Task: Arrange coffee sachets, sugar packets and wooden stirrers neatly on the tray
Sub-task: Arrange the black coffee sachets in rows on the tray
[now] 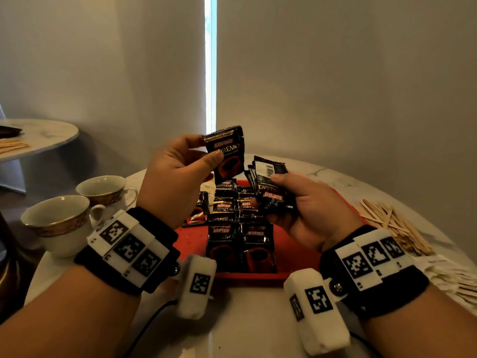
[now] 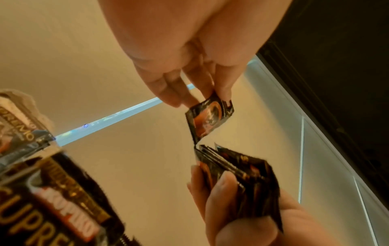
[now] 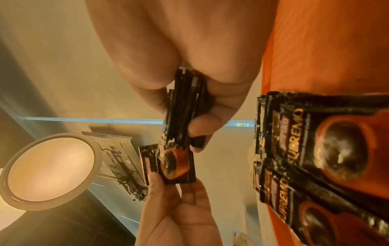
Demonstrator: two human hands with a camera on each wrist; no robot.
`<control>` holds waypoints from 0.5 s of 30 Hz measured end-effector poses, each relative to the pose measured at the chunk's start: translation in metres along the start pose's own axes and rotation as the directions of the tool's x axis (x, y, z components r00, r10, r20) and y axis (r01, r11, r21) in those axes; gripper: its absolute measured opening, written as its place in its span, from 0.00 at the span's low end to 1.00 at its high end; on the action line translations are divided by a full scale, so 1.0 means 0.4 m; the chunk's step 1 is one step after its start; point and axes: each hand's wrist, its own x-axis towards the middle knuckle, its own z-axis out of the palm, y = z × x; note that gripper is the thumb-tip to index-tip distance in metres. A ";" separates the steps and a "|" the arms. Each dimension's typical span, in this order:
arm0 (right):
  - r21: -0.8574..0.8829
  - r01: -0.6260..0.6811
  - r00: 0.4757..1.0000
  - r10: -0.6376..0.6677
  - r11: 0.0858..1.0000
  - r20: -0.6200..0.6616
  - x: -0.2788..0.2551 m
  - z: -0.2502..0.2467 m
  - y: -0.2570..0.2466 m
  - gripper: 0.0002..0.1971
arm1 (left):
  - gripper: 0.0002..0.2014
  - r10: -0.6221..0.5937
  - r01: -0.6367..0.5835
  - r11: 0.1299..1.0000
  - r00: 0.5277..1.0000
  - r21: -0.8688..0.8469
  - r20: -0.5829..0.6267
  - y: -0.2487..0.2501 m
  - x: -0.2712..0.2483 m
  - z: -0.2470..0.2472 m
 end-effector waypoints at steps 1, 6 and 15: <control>-0.002 0.015 1.000 -0.015 1.000 0.007 -0.002 -0.005 -0.004 0.21 | 0.14 -0.034 0.032 0.998 0.999 -0.048 -0.031 0.000 0.001 0.000; 0.091 0.097 0.973 -0.114 0.991 0.200 -0.019 -0.013 -0.017 0.22 | 0.11 -0.144 0.139 0.984 0.989 -0.116 -0.043 -0.010 0.006 0.001; -0.015 0.101 0.943 -0.090 0.995 0.320 -0.023 0.004 0.000 0.18 | 0.09 -0.167 0.171 0.983 0.984 -0.074 0.056 -0.013 0.003 0.004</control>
